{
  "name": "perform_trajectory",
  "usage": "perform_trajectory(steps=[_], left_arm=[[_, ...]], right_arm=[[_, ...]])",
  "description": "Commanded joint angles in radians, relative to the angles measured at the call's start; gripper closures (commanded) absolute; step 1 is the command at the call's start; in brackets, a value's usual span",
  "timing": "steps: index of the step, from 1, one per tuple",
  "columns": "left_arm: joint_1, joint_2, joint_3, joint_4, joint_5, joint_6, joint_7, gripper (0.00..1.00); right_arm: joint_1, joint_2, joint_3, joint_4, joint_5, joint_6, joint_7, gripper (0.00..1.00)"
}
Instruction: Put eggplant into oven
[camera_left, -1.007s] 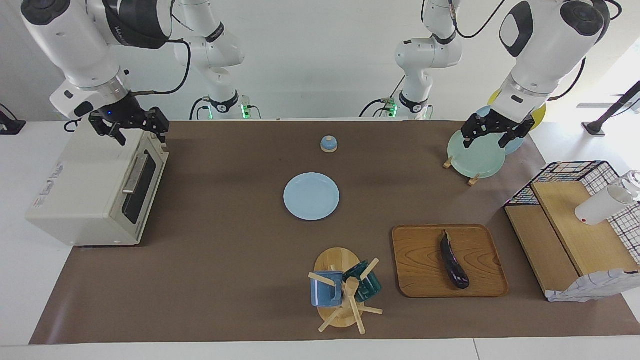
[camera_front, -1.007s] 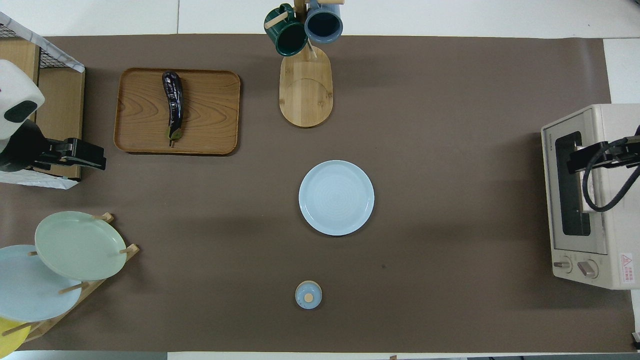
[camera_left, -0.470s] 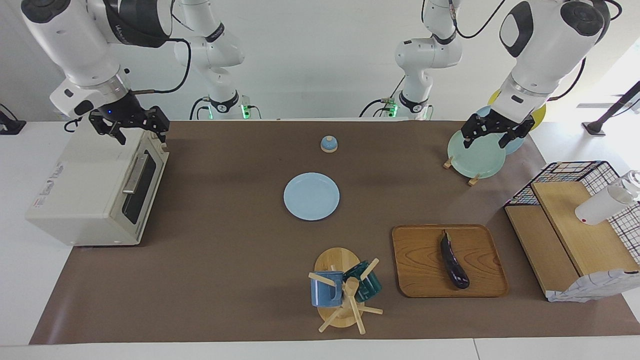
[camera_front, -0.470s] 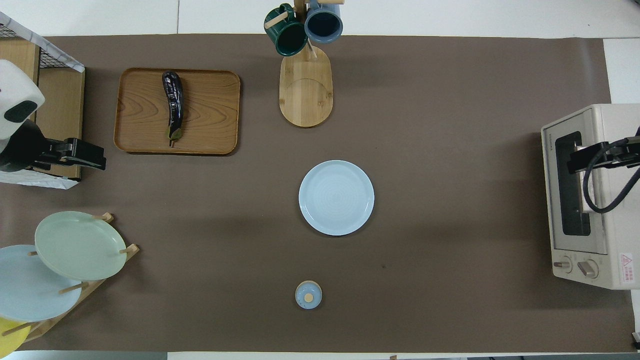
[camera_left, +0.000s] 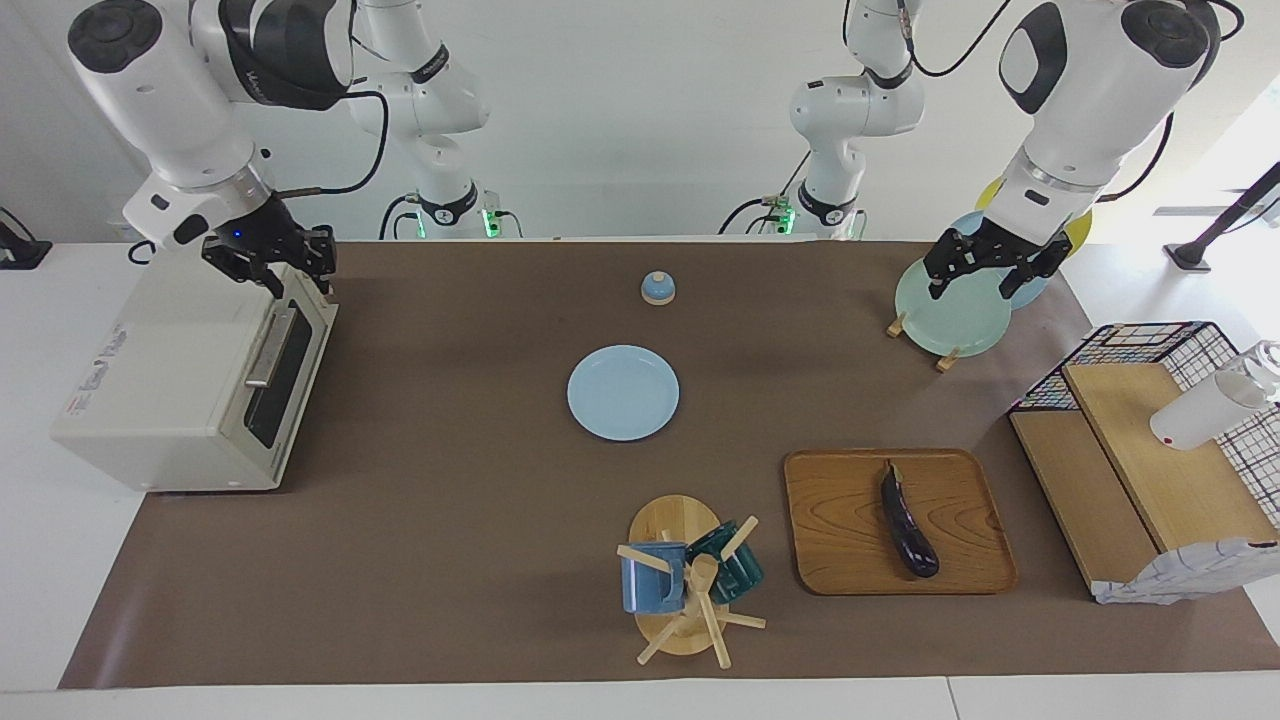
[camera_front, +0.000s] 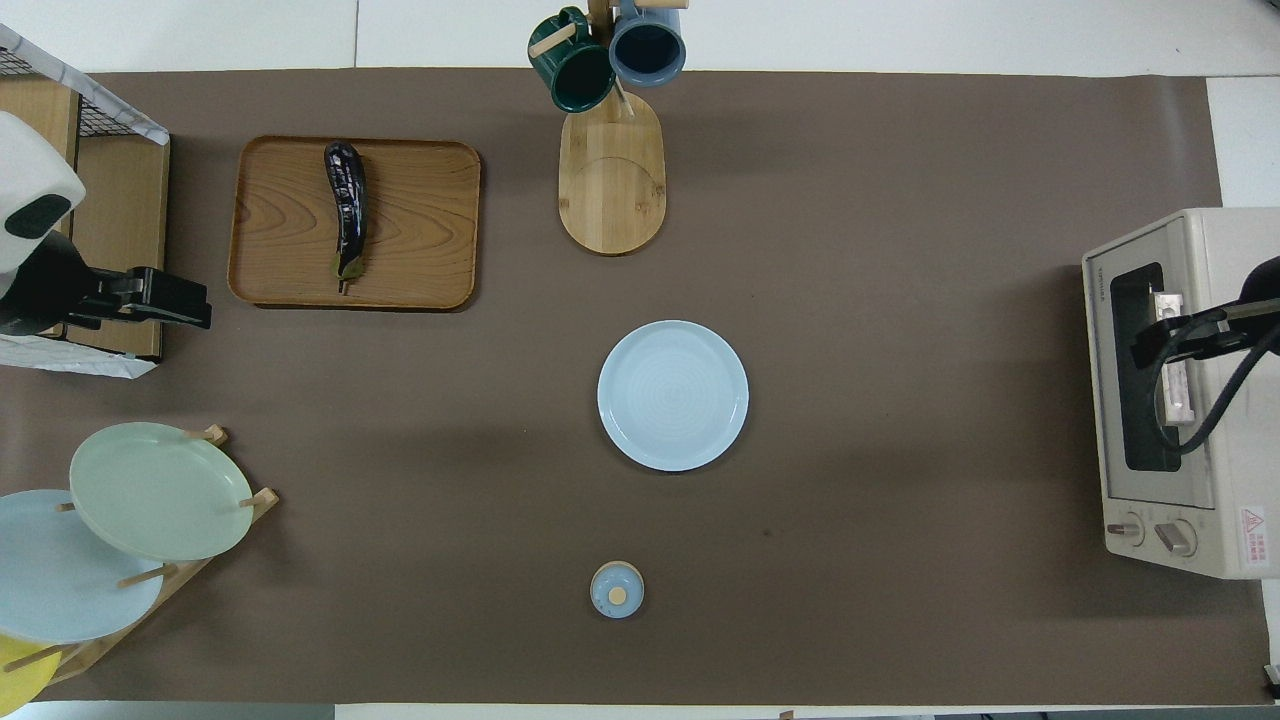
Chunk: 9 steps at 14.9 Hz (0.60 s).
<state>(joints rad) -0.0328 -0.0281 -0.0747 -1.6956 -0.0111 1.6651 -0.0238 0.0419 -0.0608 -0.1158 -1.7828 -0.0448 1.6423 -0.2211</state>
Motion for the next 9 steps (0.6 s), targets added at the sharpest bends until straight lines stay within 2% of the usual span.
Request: perform_trajectory(steps=[1,3,6,9], left_arm=[[0.010,0.023,-0.008,-0.013,0.007,0.054,-0.011,0.00],[0.004,0.084,-0.008,0.003,-0.004,0.096,-0.011,0.00],[0.004,0.265,-0.008,0.094,-0.007,0.169,-0.007,0.00],[0.002,0.423,-0.011,0.175,-0.007,0.269,-0.001,0.00]], right_arm=[[-0.037,-0.074,-0.004,-0.176,0.026,0.158,-0.102,1.00],[-0.033,-0.065,-0.004,-0.193,-0.001,0.174,-0.058,1.00],[-0.034,-0.019,-0.004,-0.194,-0.111,0.218,0.003,1.00],[-0.043,0.002,-0.004,-0.198,-0.153,0.226,0.011,1.00]])
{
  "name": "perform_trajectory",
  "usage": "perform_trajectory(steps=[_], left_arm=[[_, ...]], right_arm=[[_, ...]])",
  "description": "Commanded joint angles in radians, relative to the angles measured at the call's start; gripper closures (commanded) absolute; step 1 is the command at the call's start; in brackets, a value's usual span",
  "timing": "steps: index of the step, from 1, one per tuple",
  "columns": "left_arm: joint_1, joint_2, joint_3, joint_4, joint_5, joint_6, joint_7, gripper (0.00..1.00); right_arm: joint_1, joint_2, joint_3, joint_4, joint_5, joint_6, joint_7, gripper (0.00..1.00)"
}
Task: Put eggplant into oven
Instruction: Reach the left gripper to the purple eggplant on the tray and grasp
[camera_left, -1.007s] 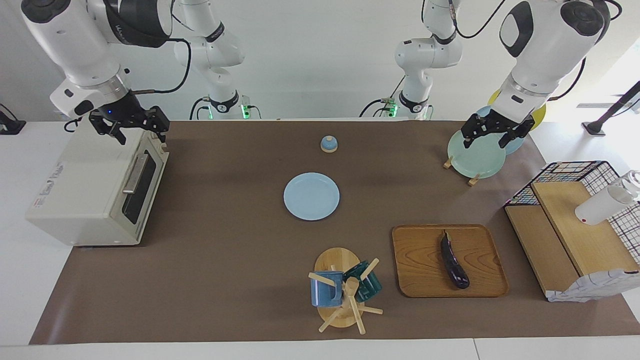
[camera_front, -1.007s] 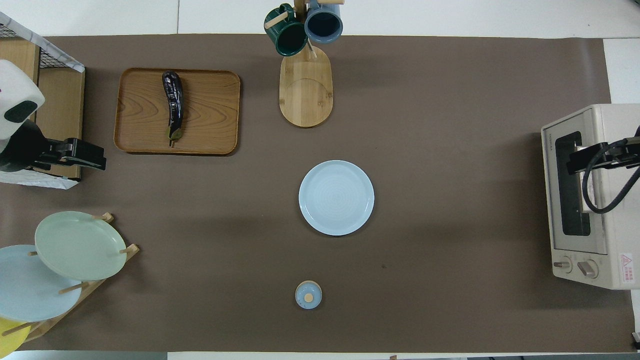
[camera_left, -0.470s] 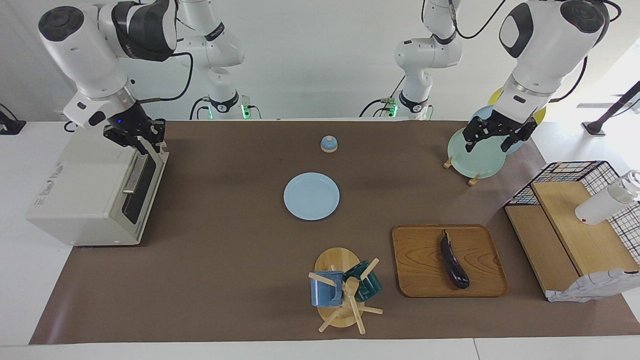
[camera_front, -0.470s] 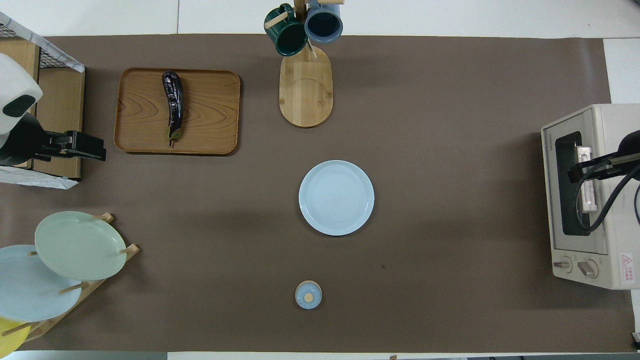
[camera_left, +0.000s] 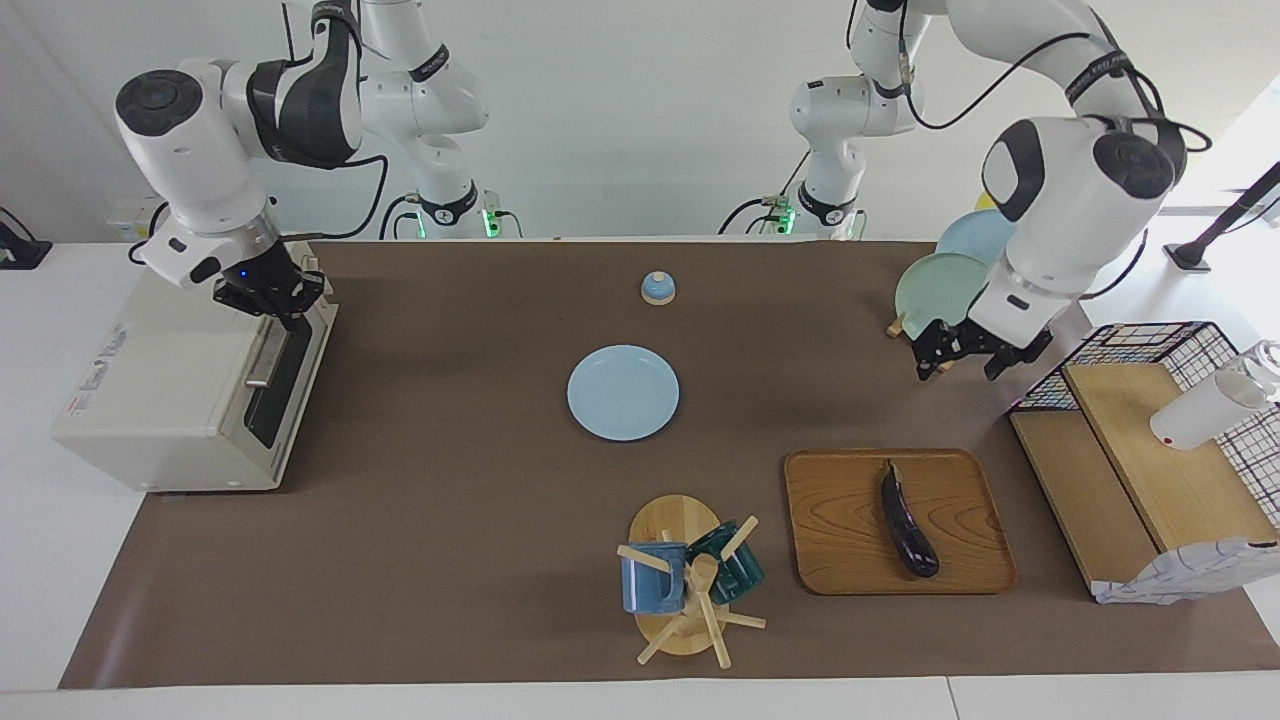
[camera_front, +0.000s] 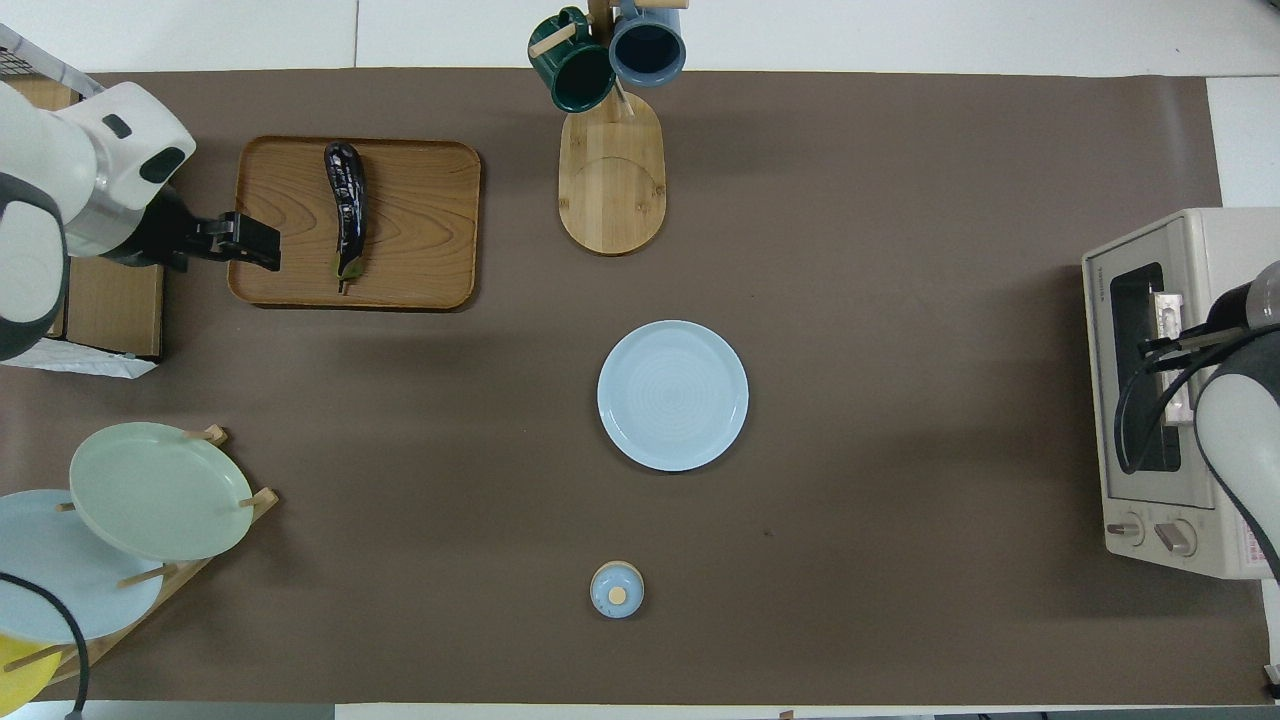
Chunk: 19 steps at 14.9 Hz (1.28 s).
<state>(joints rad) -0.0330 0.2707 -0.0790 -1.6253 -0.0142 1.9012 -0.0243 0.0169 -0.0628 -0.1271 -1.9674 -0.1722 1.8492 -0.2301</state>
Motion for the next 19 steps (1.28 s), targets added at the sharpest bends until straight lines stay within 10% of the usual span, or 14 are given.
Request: perform_trajectory(steps=[1,5,19], left_arm=[[-0.001,0.180,-0.013,0.140,-0.006,0.059,0.000,0.00],[-0.021,0.402,-0.013,0.332,0.002,0.126,0.020,0.00],[-0.050,0.400,-0.013,0.208,0.007,0.314,0.060,0.00]], right_arm=[[-0.024,0.008,0.007,-0.016,-0.026,0.022,0.028,1.00],[-0.043,0.008,0.007,-0.034,-0.050,0.030,0.037,1.00],[0.012,0.031,0.012,-0.160,-0.038,0.194,0.152,1.00]])
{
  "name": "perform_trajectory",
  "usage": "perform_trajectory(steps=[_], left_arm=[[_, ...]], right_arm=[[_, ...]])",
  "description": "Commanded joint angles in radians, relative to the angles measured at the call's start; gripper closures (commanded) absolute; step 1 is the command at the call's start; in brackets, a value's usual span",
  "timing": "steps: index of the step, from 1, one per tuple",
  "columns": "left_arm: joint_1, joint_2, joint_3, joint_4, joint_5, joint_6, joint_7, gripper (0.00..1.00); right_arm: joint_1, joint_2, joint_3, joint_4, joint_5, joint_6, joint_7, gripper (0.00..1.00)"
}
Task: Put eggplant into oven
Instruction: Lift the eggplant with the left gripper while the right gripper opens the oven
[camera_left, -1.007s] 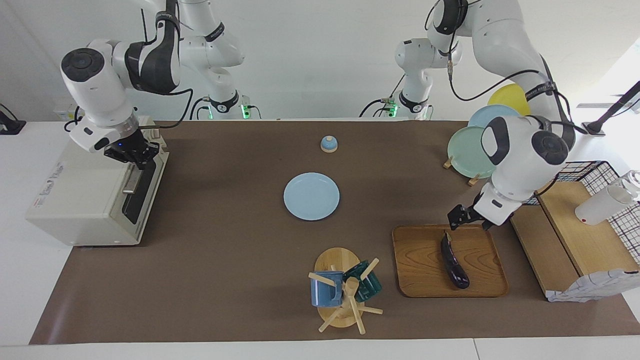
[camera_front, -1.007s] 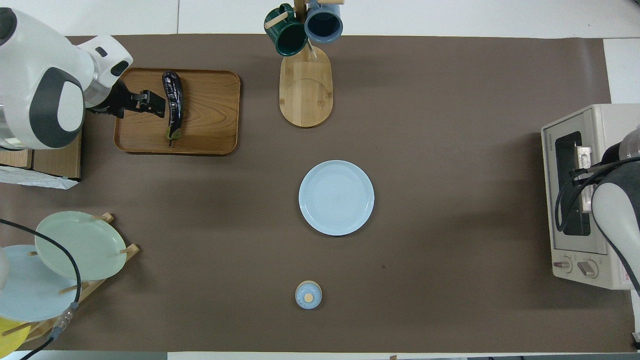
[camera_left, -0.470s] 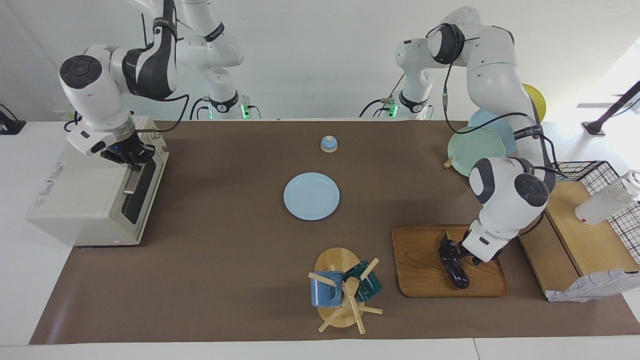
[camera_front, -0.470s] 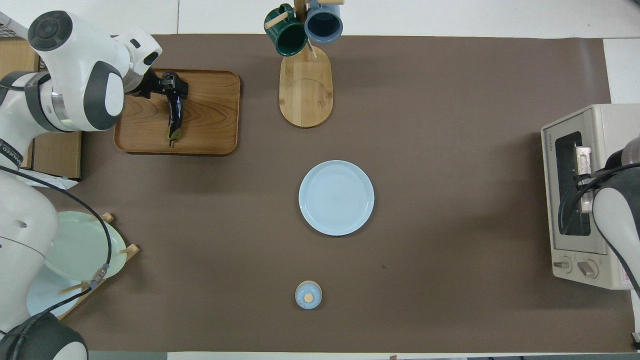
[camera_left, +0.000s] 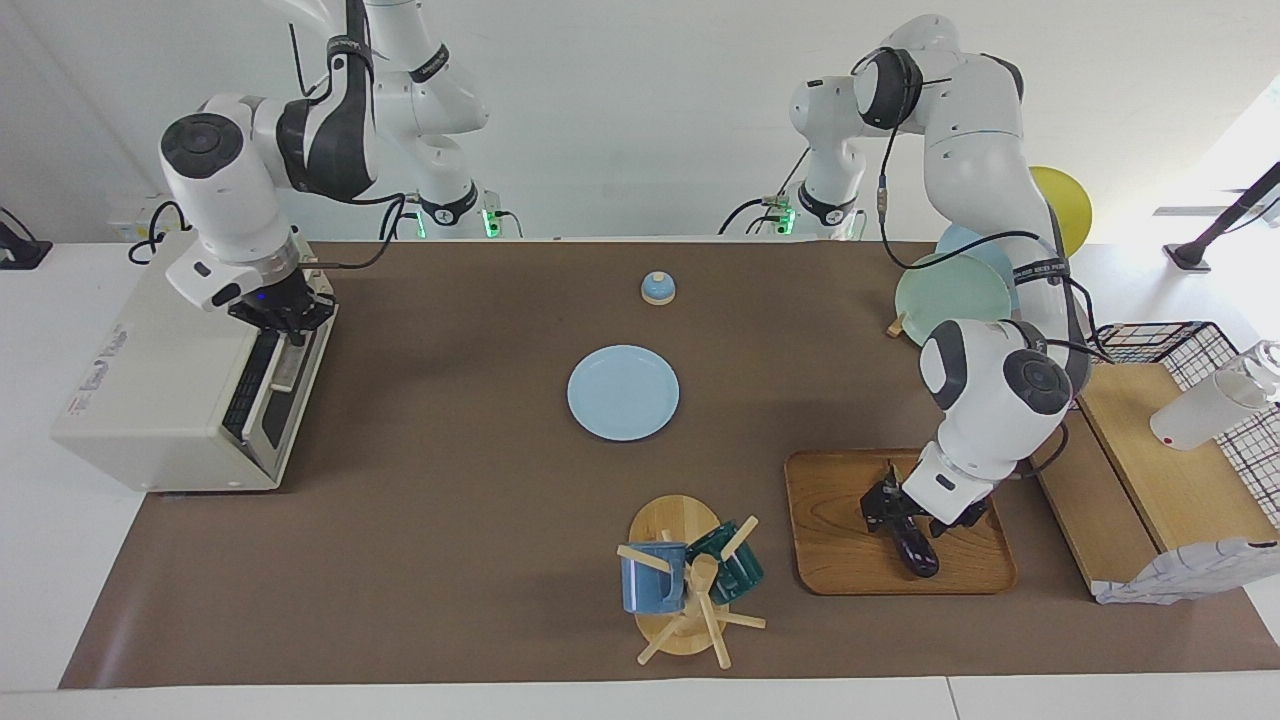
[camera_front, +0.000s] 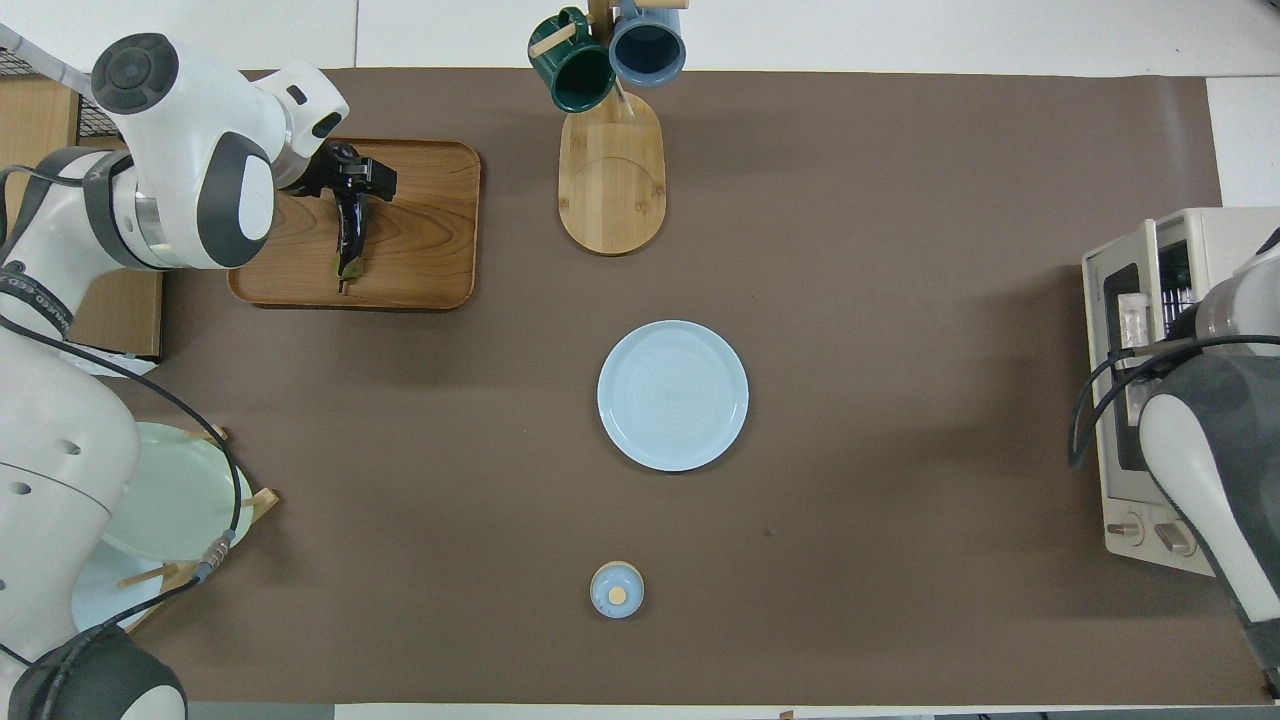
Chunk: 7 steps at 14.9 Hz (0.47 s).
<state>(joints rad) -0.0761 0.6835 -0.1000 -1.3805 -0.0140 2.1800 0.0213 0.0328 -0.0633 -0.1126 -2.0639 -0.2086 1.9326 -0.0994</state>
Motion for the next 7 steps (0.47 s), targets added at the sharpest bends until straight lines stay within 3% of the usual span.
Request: perform_trajectory(steps=[1,4,7], left_arm=[[-0.010,-0.015,0.008,-0.048,0.006,0.041,0.016,0.00],[-0.010,-0.032,0.009,-0.087,0.006,0.061,0.043,0.01],[-0.008,-0.035,0.009,-0.086,0.006,0.043,0.045,0.20]], right_arm=[[0.002,0.037,-0.002,-0.080,0.000,0.144,0.023,1.00],[0.012,0.078,-0.002,-0.105,0.044,0.218,0.038,1.00],[0.041,0.100,-0.001,-0.126,0.081,0.287,0.044,1.00]])
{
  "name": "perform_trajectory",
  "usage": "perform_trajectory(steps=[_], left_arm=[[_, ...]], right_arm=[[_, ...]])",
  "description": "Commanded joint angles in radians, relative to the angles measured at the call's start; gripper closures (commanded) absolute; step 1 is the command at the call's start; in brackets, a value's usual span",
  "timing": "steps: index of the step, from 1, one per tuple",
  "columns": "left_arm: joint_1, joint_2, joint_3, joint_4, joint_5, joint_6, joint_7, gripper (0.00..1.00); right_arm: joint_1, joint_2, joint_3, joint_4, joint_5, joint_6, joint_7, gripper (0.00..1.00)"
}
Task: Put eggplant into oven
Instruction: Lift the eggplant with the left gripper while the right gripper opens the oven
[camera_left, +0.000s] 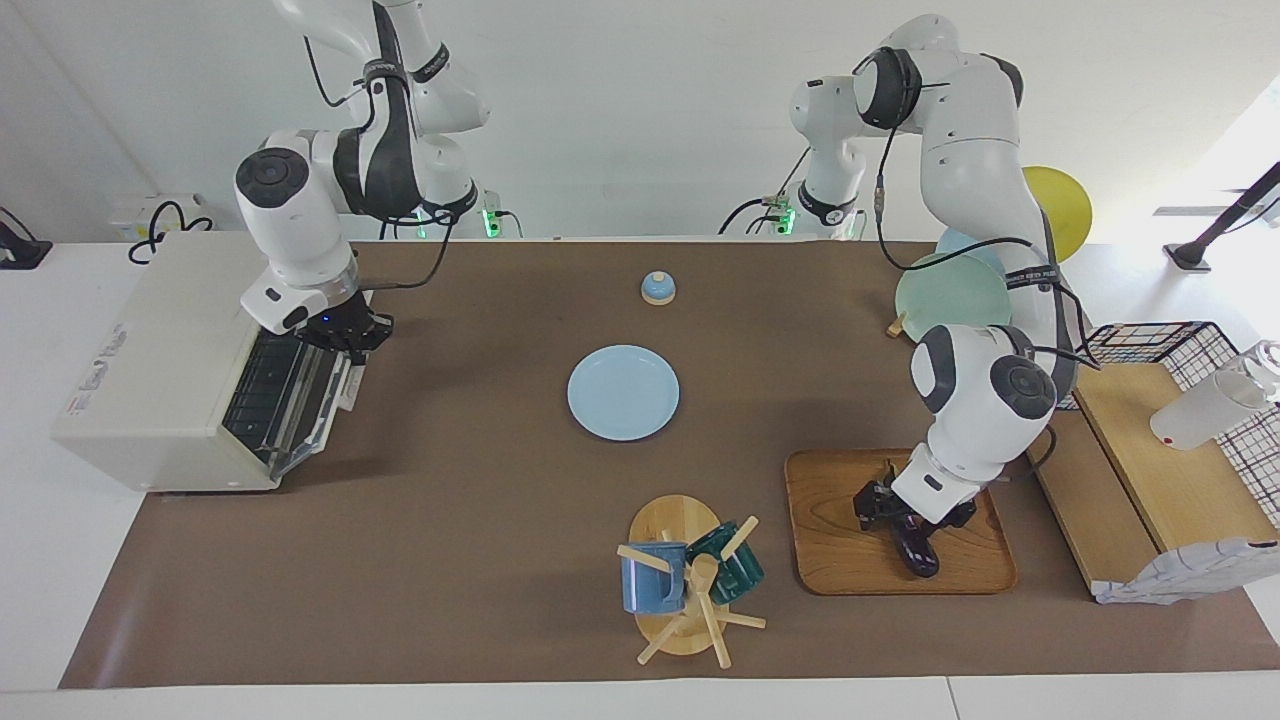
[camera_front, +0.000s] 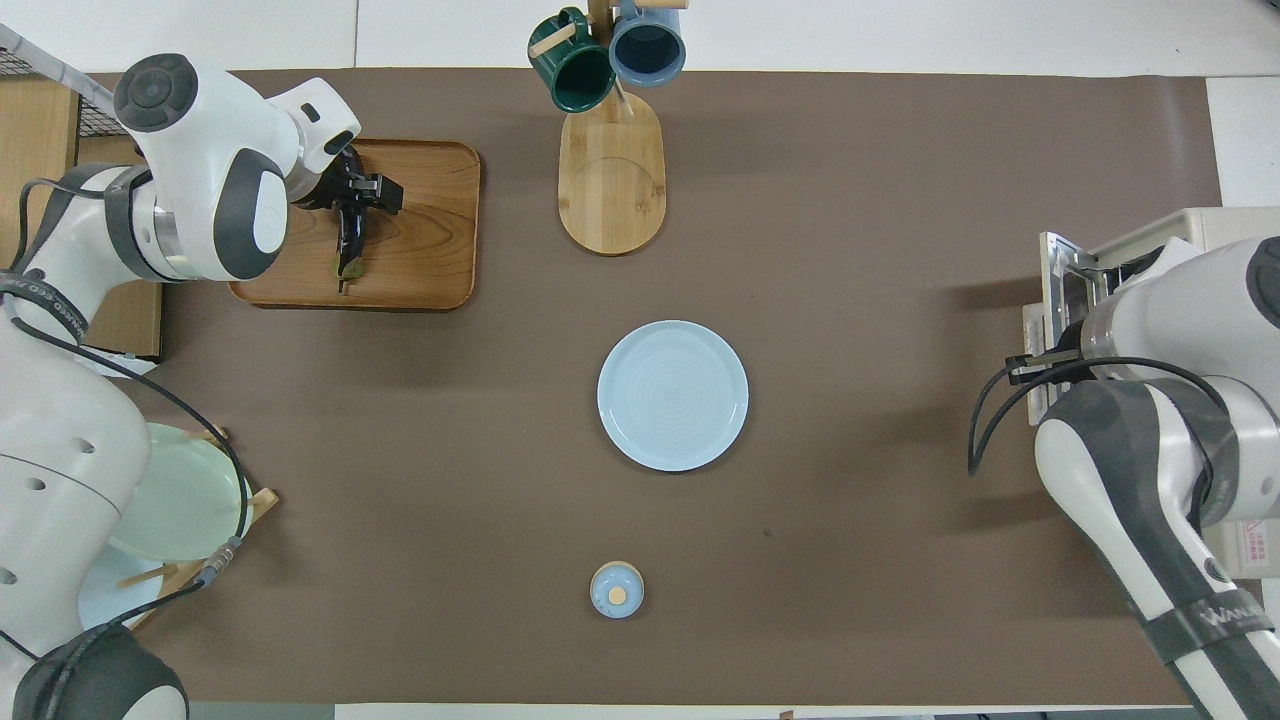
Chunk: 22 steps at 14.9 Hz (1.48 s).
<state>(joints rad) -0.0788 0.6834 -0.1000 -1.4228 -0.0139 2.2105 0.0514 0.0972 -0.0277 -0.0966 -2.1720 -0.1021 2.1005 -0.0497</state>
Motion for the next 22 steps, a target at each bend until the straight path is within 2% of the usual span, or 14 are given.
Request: perform_trajectory(steps=[1,4,5,8,10,15,17,20,22], left_arm=[[-0.006,-0.038,0.009,-0.042,0.006,0.008,0.016,0.29],[-0.001,-0.038,0.011,-0.028,0.008,-0.028,0.024,0.65],[-0.002,-0.038,0.014,-0.027,0.008,-0.029,0.027,0.71],[-0.001,-0.038,0.016,-0.001,0.006,-0.061,0.025,1.00],[-0.002,-0.045,0.016,0.036,-0.004,-0.170,0.024,1.00],[-0.010,-0.221,0.006,0.024,-0.066,-0.339,-0.105,1.00],[-0.060,-0.289,0.006,0.010,-0.067,-0.429,-0.180,1.00],[-0.172,-0.370,0.006,-0.062,-0.077,-0.440,-0.370,1.00],[-0.251,-0.384,0.006,-0.088,-0.096,-0.427,-0.460,1.00]], right_arm=[[-0.024,0.069,-0.017,-0.035,-0.022,0.154,-0.002,1.00],[-0.016,0.107,-0.015,-0.071,-0.019,0.234,0.042,1.00],[0.001,0.114,-0.015,-0.072,-0.019,0.243,0.068,1.00],[0.016,0.144,-0.015,-0.074,-0.002,0.263,0.082,1.00],[0.015,0.156,-0.015,-0.074,0.044,0.266,0.080,1.00],[0.042,0.160,-0.014,-0.074,0.163,0.276,0.091,1.00],[0.074,0.160,-0.014,-0.072,0.228,0.276,0.100,1.00],[0.113,0.163,-0.014,-0.049,0.232,0.260,0.140,1.00],[0.133,0.173,-0.015,-0.016,0.232,0.242,0.143,1.00]])
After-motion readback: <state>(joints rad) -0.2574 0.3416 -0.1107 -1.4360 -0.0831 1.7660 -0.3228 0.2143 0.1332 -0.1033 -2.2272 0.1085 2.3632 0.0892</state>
